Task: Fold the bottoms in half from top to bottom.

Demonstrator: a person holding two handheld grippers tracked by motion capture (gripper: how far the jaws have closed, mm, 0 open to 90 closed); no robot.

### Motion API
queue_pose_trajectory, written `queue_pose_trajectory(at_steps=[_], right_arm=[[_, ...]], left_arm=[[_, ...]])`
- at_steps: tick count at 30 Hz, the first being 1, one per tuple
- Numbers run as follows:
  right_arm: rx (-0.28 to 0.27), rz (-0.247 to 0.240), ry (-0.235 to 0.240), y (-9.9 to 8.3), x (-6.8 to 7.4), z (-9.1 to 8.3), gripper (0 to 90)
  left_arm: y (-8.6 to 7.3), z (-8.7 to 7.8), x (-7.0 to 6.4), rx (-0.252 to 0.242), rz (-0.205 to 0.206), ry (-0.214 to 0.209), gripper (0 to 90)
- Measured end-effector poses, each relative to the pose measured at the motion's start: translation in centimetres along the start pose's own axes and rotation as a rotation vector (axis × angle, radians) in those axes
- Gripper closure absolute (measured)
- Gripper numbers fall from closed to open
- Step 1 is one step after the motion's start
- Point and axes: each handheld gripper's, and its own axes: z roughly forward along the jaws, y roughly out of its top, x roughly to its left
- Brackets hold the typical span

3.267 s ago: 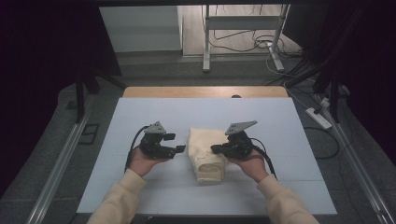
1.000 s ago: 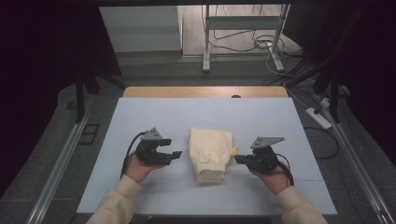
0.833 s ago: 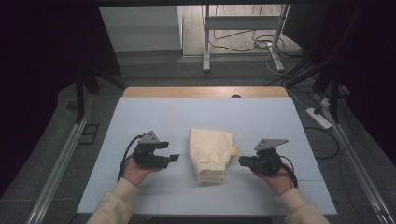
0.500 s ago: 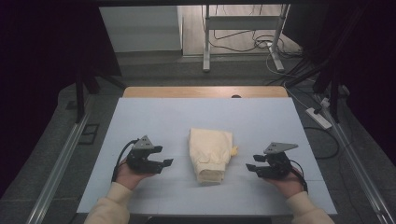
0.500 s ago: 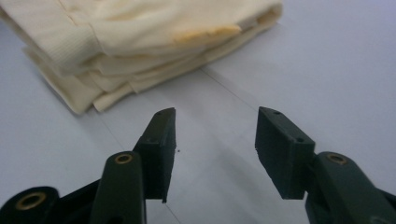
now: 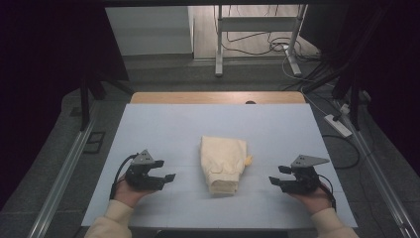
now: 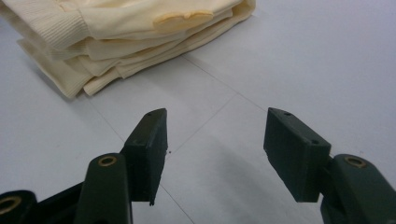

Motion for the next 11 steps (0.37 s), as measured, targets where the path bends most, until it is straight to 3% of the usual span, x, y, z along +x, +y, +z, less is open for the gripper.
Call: queue_pose_trajectory(at_steps=[11], right_arm=[[-0.012,-0.005,0.001,0.1,-0.08,0.04,39.2]], left_arm=[[-0.26,0.2,0.27,0.015,-0.008,-0.002,27.4]])
